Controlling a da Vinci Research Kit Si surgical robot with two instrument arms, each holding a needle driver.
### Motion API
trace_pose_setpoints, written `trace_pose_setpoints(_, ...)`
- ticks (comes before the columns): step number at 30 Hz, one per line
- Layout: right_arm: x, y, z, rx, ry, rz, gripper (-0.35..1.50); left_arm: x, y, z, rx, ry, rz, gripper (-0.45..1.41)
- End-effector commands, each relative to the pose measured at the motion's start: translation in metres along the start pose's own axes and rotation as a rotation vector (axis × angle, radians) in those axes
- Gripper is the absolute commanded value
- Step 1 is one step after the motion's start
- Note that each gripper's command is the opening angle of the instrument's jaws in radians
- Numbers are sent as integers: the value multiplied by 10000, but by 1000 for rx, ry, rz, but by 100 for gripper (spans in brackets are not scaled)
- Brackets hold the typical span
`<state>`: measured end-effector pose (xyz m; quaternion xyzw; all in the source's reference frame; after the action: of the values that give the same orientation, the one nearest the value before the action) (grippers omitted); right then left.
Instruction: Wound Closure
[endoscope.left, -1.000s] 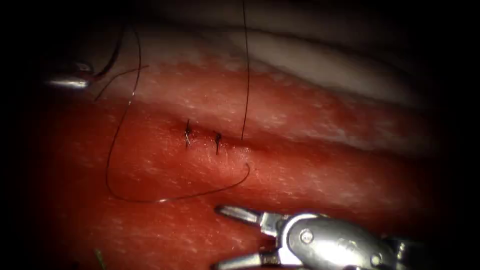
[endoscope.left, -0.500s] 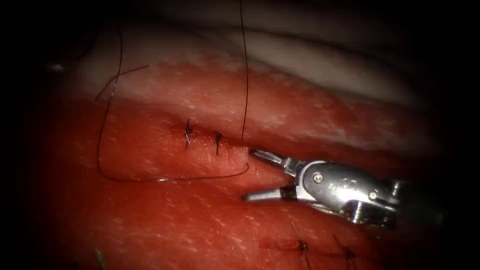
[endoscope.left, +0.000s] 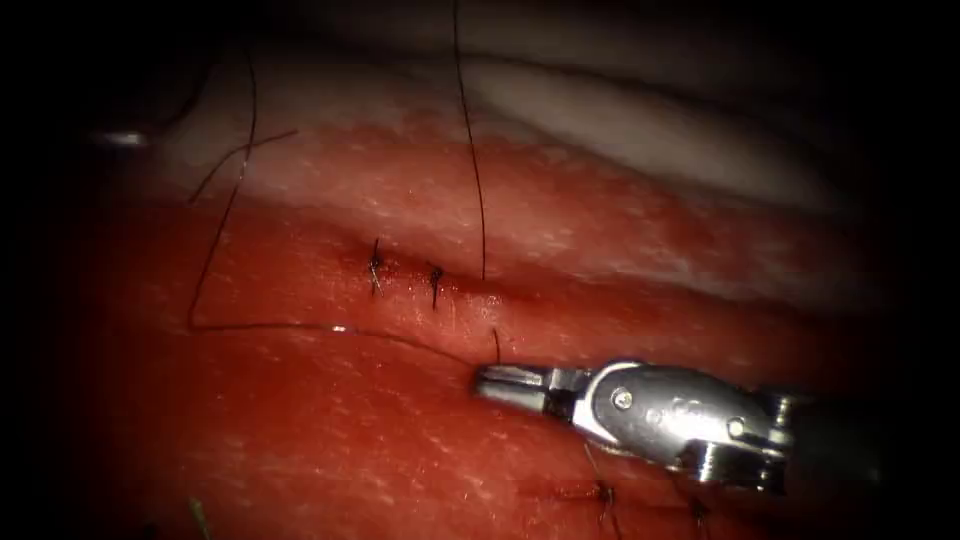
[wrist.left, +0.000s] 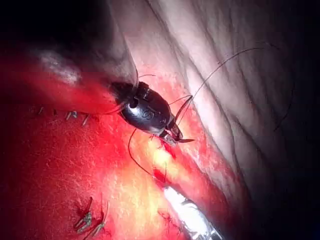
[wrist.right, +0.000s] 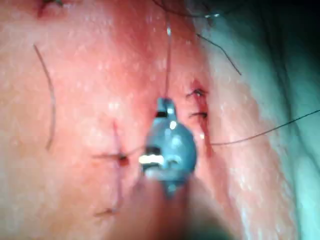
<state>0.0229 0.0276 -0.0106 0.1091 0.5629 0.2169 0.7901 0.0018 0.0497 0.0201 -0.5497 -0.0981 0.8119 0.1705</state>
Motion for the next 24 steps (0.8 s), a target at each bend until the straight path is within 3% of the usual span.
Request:
trace_pose_setpoints(1, 12, -15, 10, 24, 13, 2, -35, -6, 3, 7, -4, 2, 0, -35)
trace_pose_setpoints(10, 42, -47, 26, 70, 50, 13, -35, -6, 5, 11, -2, 2, 1, -35)
trace_pose_setpoints(11, 43, -44, 25, 62, 62, -2, -8, -6, 5, 11, -2, 2, 1, -35)
trace_pose_setpoints(12, 43, -32, 17, -11, 77, -24, 76, -6, 5, 11, -2, 2, 1, -35)
trace_pose_setpoints(13, 43, -32, 17, -11, 77, -24, 76, -6, 5, 11, -2, 2, 1, -35)
trace_pose_setpoints(14, 37, -15, 6, -66, 74, -42, 98, -6, 5, 11, -2, 2, 1, -35)
trace_pose_setpoints(20, 2, 40, -13, -129, 48, -72, 108, -8, 3, 9, -4, 2, 1, -35)
trace_pose_setpoints(24, -30, 59, 5, -168, 43, -93, 103, -9, 3, 10, -2, 2, 2, -35)
